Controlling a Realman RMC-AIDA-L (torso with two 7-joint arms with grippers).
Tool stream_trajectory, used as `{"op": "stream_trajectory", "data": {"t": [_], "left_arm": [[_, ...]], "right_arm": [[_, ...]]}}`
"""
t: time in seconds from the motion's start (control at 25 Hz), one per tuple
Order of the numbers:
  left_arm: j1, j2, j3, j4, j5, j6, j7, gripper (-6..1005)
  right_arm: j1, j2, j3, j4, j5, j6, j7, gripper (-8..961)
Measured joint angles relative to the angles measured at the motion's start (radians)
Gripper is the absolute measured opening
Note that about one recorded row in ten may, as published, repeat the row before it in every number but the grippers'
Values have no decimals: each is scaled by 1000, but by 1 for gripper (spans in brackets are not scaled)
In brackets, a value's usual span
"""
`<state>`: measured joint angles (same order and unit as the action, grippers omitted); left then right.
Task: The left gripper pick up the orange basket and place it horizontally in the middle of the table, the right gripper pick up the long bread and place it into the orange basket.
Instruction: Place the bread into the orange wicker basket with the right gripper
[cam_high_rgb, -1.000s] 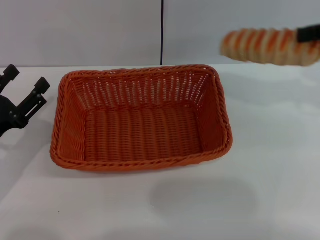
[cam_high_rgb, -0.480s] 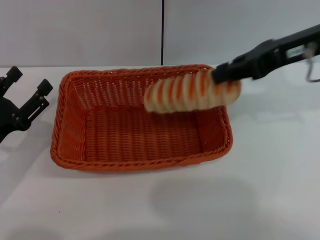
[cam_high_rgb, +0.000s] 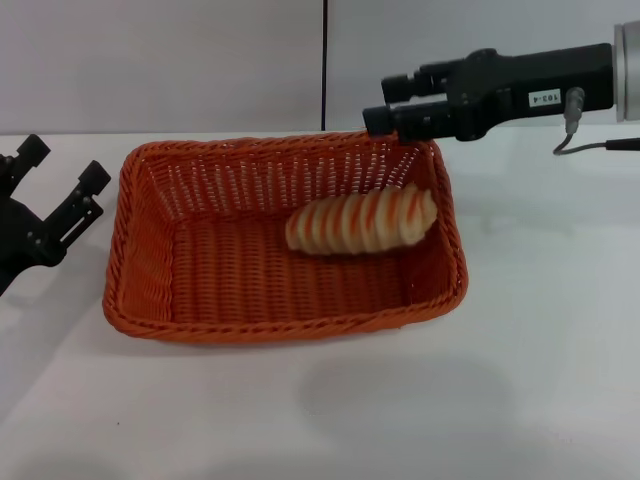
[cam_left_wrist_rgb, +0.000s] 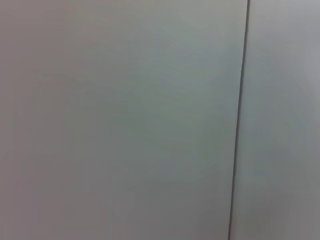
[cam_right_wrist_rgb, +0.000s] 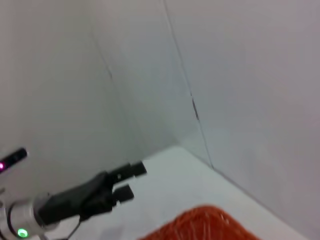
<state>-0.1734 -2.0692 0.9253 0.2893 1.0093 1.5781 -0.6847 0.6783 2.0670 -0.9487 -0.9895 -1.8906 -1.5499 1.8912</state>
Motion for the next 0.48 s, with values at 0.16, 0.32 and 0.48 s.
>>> {"op": "stream_trajectory", "data": {"t": [0.16, 0.32, 0.48], "left_arm": [[3, 0, -1, -6, 0, 16, 1, 813], [9, 0, -11, -32, -10, 40, 45, 813], [9, 0, -41, -119, -51, 95, 159, 813]], "right_arm": [[-39, 7, -1, -8, 58, 7, -70, 566], [-142, 7, 0, -3, 184, 27, -195, 650], [-263, 8, -1, 67, 368, 49, -405, 650]]}}
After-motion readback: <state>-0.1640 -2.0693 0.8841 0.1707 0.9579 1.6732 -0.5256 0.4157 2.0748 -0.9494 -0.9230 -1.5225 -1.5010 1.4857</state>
